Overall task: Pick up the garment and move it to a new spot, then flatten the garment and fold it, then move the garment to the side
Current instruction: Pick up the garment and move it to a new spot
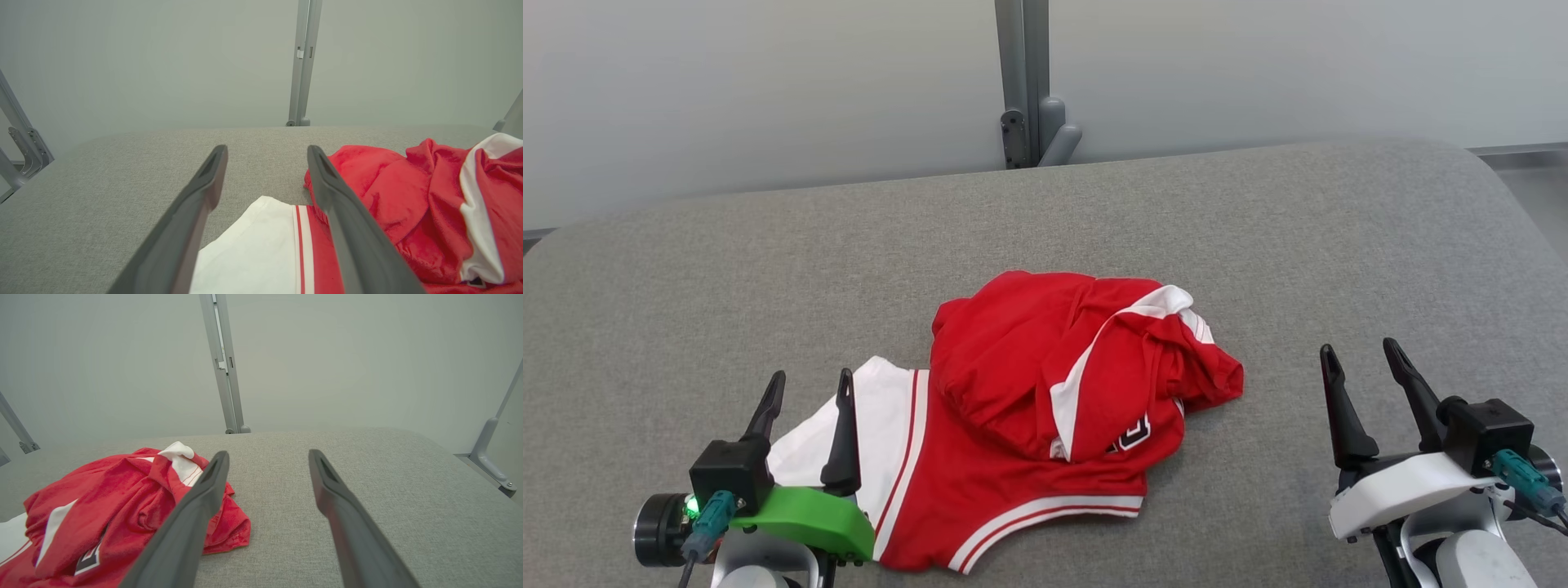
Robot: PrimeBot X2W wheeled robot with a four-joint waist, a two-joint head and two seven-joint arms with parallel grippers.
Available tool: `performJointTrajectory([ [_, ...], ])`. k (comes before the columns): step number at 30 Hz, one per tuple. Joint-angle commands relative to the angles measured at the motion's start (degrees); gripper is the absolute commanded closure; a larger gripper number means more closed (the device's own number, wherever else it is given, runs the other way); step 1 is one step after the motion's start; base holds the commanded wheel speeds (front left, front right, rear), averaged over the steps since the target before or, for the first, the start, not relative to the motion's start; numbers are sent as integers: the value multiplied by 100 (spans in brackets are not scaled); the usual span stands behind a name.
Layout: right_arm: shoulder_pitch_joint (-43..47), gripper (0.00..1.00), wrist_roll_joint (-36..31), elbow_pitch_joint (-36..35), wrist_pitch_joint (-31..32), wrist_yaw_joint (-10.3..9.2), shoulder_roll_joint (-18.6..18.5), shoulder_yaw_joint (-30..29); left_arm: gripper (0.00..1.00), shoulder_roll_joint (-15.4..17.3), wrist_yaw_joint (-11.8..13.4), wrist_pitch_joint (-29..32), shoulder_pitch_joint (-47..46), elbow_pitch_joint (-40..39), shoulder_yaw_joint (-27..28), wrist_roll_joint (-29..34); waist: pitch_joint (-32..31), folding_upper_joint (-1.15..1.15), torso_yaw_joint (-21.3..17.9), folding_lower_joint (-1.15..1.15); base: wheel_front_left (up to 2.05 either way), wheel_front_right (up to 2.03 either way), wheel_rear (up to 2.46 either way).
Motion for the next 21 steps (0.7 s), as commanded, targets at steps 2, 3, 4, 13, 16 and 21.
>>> performJointTrajectory([
  [2, 85, 0, 15, -22, -4, 0, 13, -15, 0, 35, 37, -13, -29, 19, 1, -59, -11, 0, 1, 0, 0, 0, 0],
  [3, 89, 0, 9, -26, -1, 0, 15, -17, 0, 40, 32, -9, -28, 18, -4, -60, -13, 0, 1, 0, 0, 0, 0],
  [4, 89, 0, 6, -27, 3, 0, 18, -22, 0, 46, 27, -3, -29, 20, -9, -62, -15, 0, 3, 0, 0, 0, 0],
  [13, 91, 0, 14, -6, 12, 0, 41, -26, 0, 73, 37, 13, -58, 47, -35, -70, -51, 0, 7, 0, 0, 0, 0],
  [16, 91, 0, 22, -11, 15, 0, 41, -27, 0, 64, 35, 11, -106, 18, -50, -62, -52, 0, 14, 0, 0, 0, 0],
  [21, 21, 0, 30, -57, 32, 0, 31, 28, 0, -30, -73, 40, -428, 40, -159, 13, 24, 0, 8, 0, 0, 0, 0],
])
